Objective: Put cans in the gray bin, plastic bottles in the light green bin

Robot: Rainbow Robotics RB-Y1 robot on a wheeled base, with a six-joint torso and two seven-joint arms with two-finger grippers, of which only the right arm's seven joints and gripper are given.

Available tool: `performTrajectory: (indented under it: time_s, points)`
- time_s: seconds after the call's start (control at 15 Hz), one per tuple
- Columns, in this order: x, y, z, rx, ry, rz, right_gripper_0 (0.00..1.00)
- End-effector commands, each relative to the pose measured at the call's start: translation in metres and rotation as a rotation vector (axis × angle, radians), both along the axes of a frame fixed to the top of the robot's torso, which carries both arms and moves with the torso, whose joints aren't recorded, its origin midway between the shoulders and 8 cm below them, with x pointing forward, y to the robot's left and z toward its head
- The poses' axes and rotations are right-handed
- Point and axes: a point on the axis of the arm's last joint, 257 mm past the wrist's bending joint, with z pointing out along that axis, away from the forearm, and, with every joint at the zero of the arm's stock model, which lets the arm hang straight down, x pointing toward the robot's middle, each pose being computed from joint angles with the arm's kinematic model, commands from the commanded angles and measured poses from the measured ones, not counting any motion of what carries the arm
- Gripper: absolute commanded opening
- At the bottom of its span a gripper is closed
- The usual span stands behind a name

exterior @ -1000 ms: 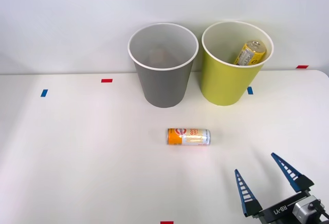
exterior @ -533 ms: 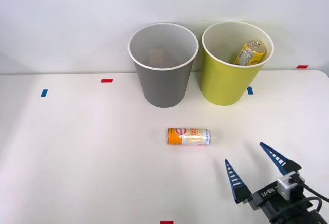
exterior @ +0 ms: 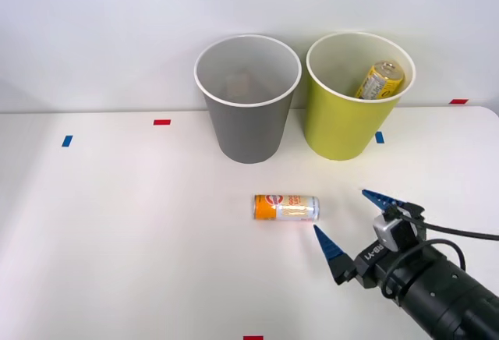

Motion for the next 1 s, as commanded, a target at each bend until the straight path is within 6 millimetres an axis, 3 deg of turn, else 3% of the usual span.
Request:
performTrajectory:
  time_s: [0.07,0.27,0.4,0.6,1.0]
  points:
    - [-0.003,0.017,-0.004,-0.026,0.049,0.092,1.00]
    - [0.001,0.025,-0.014,-0.159,0.079,0.156,1.00]
    - [-0.002,0.027,-0.022,-0.219,0.208,0.147,1.00]
    - [-0.020,0.036,-0.007,-0.347,0.345,0.134,1.00]
    - [-0.018,0.049,-0.006,-0.504,0.462,0.255,1.00]
